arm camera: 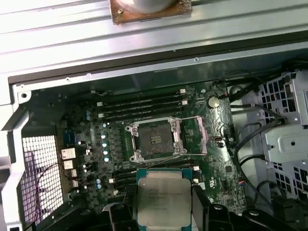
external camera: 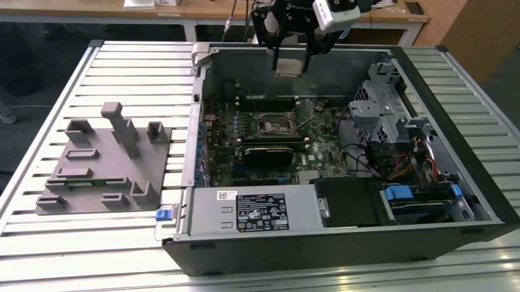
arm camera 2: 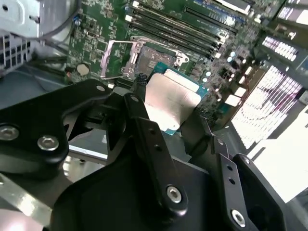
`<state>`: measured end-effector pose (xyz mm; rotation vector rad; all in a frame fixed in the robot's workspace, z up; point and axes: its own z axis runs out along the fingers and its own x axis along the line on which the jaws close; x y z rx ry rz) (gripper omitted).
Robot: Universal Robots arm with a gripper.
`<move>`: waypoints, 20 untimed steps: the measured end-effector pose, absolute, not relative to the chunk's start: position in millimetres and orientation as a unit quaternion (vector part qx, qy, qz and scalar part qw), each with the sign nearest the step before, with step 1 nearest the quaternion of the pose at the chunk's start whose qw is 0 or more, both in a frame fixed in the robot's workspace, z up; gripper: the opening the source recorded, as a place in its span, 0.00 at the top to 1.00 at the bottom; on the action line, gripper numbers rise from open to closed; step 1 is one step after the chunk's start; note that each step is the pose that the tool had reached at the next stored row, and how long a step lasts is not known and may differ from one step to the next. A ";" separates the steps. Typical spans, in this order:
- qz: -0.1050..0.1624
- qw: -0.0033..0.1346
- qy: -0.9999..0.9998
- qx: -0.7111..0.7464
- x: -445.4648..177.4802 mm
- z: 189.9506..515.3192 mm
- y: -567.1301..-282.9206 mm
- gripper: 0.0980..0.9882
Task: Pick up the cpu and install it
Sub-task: 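Place the cpu into insertion slot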
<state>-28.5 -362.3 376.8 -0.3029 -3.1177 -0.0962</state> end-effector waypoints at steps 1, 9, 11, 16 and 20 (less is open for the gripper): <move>-0.031 0.004 -0.994 -0.106 -28.5 376.6 -362.2 0.50; -0.031 0.001 -0.984 -0.174 -28.5 375.9 -362.2 0.50; -0.031 0.001 -0.981 -0.190 -28.5 375.8 -362.2 0.50; -0.031 0.000 -0.973 -0.228 -28.5 375.5 -362.1 0.50; -0.031 -0.001 -0.967 -0.255 -28.5 375.3 -362.1 0.50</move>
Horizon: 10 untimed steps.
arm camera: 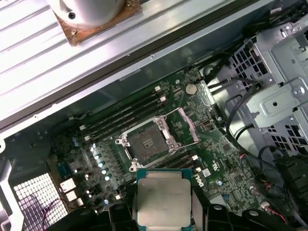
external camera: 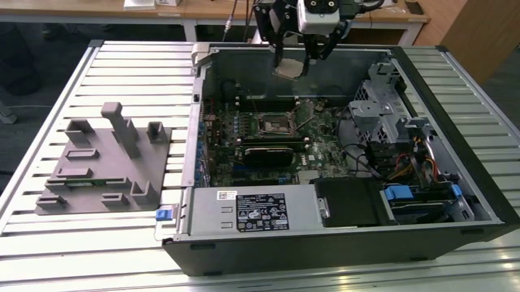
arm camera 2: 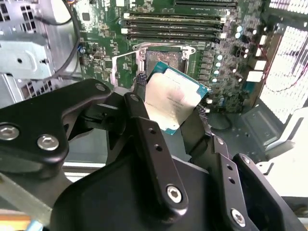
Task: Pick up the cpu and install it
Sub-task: 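Place the cpu into insertion slot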
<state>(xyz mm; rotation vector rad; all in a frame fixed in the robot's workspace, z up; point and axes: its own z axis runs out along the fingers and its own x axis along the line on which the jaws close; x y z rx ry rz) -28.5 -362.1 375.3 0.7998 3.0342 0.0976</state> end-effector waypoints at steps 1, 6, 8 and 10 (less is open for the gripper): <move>0.031 0.001 0.965 0.261 -28.5 375.3 -362.1 0.50; 0.031 0.002 0.956 0.291 -28.5 375.1 -362.1 0.50; 0.031 0.003 0.953 0.302 -28.5 375.0 -362.1 0.50; 0.031 0.003 0.949 0.314 -28.5 374.9 -362.1 0.50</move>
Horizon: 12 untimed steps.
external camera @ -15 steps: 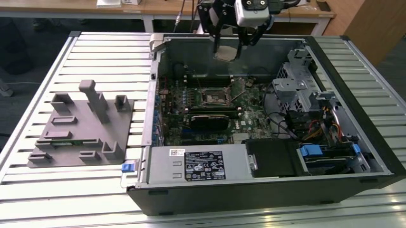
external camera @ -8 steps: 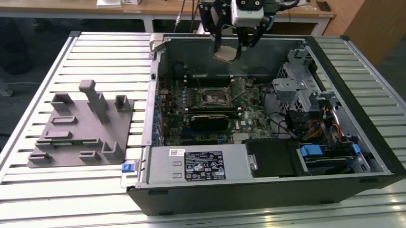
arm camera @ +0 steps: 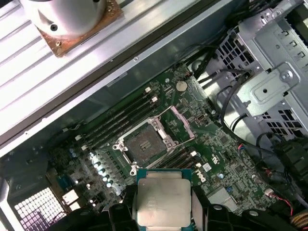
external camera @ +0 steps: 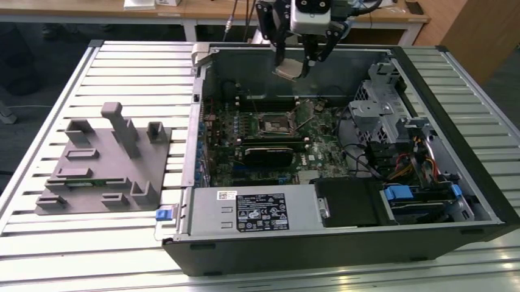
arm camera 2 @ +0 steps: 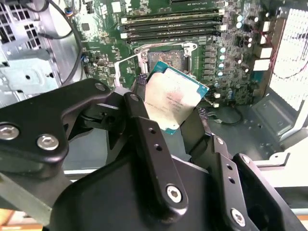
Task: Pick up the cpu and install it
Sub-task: 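Place the cpu into insertion slot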
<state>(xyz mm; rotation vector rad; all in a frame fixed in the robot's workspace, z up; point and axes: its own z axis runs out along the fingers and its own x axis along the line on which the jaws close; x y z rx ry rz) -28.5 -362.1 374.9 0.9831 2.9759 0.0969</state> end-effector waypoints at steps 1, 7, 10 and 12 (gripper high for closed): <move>0.031 0.003 0.947 0.319 -28.5 374.8 -362.1 0.50; 0.031 0.004 0.934 0.356 -28.5 374.5 -362.1 0.50; 0.031 0.005 0.926 0.376 -28.5 374.3 -362.1 0.50; 0.031 0.005 0.921 0.388 -28.5 374.2 -362.1 0.50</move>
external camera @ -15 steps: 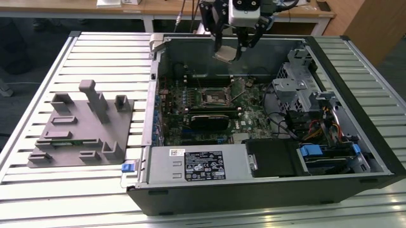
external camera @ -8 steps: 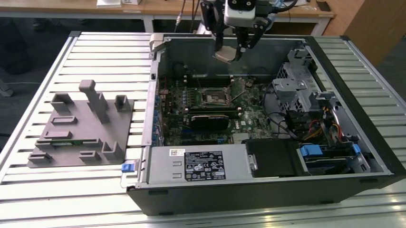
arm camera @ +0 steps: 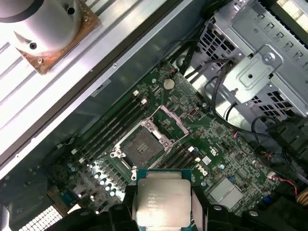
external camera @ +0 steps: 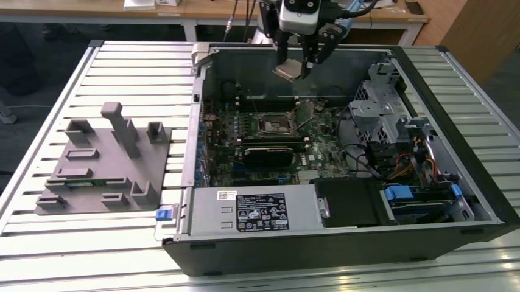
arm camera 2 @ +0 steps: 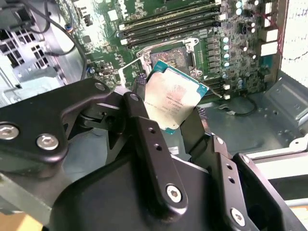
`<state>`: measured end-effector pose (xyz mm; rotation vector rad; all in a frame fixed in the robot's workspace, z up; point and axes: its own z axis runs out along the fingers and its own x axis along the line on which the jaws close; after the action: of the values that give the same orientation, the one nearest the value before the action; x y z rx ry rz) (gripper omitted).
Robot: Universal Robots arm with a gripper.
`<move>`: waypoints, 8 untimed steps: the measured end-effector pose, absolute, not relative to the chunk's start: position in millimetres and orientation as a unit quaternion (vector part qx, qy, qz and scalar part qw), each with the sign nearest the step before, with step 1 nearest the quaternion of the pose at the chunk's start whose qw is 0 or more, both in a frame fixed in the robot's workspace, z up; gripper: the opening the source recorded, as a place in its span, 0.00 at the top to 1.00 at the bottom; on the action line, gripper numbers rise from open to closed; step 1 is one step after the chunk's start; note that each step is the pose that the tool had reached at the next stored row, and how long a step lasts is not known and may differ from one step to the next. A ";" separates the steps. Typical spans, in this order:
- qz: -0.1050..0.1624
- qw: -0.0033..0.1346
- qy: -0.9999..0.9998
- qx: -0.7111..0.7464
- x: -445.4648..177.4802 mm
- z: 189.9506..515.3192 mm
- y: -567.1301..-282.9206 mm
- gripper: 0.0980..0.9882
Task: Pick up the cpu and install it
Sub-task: 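Place the cpu into insertion slot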
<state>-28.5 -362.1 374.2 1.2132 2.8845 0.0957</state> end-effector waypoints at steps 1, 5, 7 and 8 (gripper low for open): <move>0.031 0.006 0.919 0.393 -28.5 374.1 -362.1 0.50; 0.030 0.006 0.909 0.415 -28.5 374.0 -362.1 0.50; 0.030 0.007 0.904 0.426 -28.5 374.0 -362.1 0.50; 0.030 0.007 0.902 0.431 -28.5 373.9 -362.1 0.50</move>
<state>-28.5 -362.1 373.9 1.3485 2.8206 0.0947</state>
